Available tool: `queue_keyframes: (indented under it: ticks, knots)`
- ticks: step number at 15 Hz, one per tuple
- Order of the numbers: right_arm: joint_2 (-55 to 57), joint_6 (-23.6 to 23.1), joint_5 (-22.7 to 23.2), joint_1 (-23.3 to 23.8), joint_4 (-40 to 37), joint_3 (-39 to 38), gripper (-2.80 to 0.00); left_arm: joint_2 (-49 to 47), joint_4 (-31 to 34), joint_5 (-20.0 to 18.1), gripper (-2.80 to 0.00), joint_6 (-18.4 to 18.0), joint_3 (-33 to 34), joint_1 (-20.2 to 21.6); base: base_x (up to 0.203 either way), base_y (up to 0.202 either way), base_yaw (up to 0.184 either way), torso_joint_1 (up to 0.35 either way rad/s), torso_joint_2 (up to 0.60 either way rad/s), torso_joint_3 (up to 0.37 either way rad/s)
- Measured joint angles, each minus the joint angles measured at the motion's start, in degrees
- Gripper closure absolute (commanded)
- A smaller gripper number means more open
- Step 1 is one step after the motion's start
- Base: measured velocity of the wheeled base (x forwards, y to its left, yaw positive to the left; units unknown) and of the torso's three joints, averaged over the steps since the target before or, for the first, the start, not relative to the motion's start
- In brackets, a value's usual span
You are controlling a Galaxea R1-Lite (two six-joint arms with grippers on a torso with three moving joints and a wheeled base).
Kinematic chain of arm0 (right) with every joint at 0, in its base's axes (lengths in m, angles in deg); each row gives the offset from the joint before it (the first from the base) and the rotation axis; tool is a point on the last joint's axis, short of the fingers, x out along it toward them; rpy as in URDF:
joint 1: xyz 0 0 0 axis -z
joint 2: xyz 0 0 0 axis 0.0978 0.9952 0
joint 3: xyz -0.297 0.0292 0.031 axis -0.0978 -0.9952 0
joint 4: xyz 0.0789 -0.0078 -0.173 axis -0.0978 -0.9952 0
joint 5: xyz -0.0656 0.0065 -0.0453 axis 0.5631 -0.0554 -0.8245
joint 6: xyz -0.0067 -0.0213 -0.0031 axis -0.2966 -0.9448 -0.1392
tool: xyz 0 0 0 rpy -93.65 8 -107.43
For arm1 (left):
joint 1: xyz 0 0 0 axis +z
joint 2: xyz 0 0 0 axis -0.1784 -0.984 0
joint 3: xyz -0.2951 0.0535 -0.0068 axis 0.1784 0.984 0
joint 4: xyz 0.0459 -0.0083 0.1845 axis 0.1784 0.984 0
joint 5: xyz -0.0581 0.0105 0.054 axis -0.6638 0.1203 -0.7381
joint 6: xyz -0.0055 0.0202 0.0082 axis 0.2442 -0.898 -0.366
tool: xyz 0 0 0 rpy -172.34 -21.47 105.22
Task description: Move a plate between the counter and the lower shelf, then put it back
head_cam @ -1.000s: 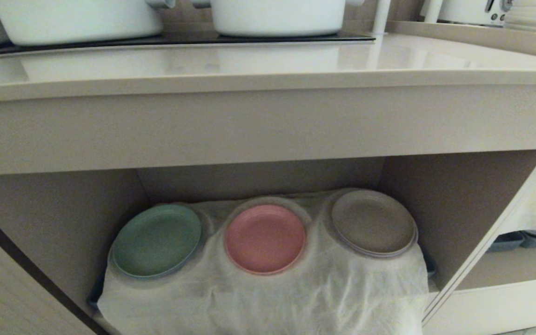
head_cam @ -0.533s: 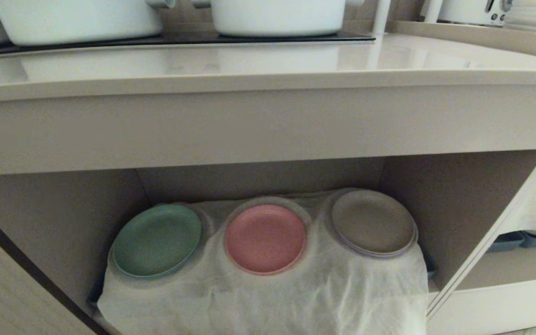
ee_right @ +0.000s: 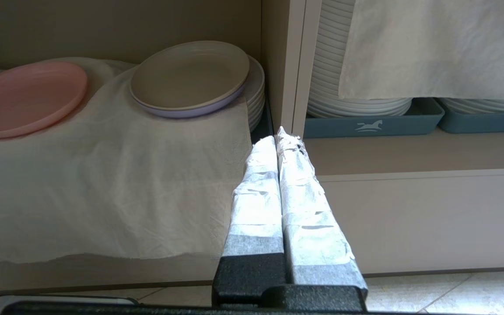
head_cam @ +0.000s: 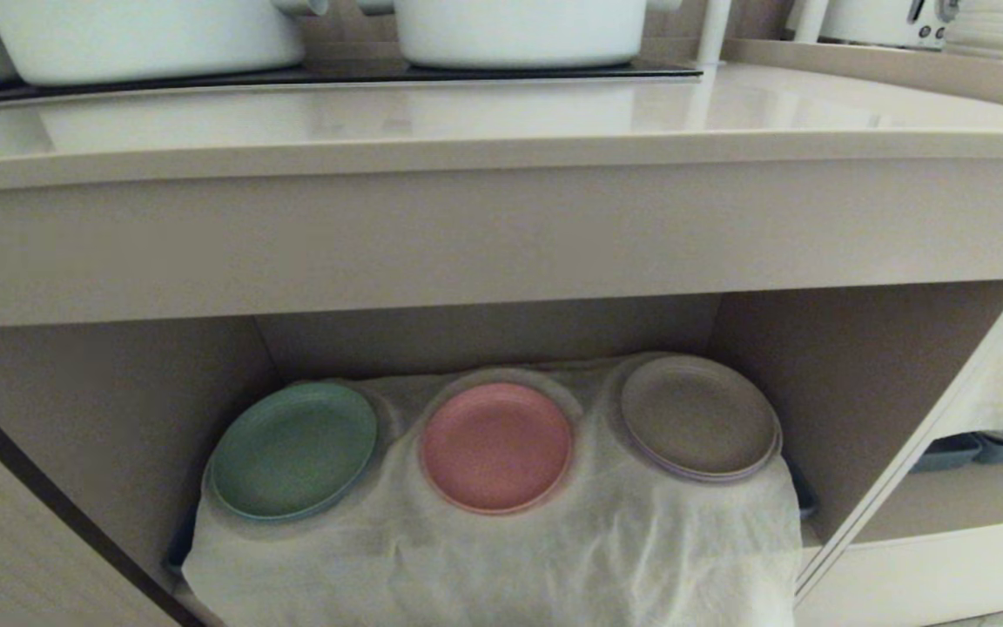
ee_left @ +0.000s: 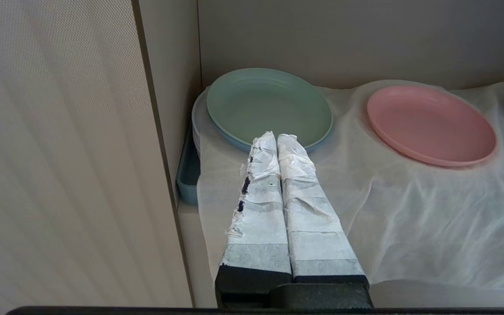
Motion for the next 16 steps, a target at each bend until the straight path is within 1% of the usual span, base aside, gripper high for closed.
queue_keyframes:
  ticks: [16]
  knots:
    - [0.0, -0.2, 0.1, 0.0, 0.0, 0.0, 0.0, 0.0, 0.0, 0.0, 0.0, 0.0, 0.0, 0.0, 0.0, 0.0, 0.0, 0.0, 0.0, 0.0]
